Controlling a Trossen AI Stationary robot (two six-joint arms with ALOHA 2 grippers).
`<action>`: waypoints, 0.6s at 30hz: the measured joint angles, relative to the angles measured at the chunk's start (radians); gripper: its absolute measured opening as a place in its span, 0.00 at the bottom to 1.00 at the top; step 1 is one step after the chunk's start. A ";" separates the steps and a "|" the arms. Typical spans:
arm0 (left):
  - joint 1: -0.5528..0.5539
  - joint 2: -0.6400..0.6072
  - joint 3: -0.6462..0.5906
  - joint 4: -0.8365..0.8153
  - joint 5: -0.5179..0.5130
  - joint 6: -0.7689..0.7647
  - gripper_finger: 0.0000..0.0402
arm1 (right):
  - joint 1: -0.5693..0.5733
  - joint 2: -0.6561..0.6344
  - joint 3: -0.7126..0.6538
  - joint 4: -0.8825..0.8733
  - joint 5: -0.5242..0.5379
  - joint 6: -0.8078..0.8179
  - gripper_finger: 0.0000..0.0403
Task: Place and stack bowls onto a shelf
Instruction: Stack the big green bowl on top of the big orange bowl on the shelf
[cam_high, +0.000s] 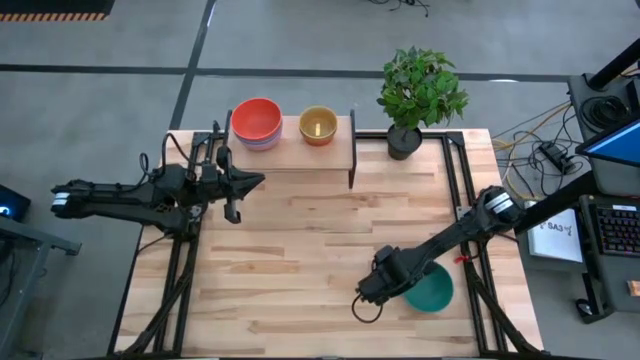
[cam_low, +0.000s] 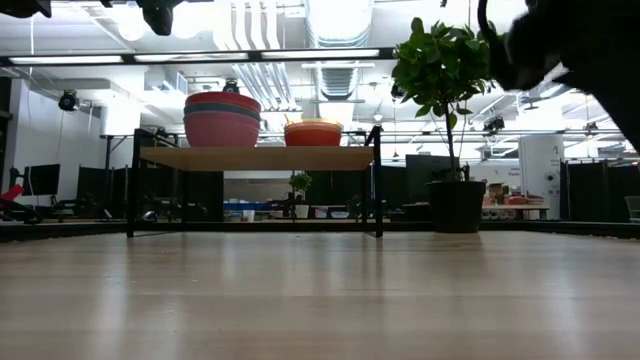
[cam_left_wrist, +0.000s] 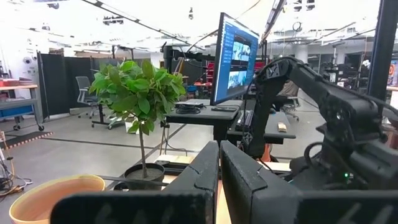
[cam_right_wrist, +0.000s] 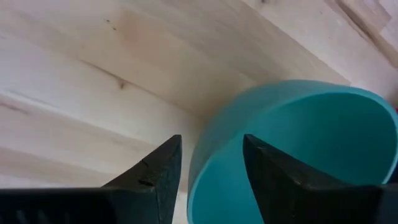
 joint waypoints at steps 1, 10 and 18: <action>0.000 0.000 0.000 0.000 0.000 0.000 0.00 | 0.000 0.010 0.000 0.000 -0.001 -0.009 0.39; 0.000 0.004 0.000 0.000 0.000 -0.007 0.00 | -0.003 0.063 -0.002 0.003 -0.045 -0.114 0.11; -0.001 0.050 0.000 0.070 0.151 -0.002 0.00 | -0.009 -0.018 0.050 0.034 -0.072 -0.353 0.02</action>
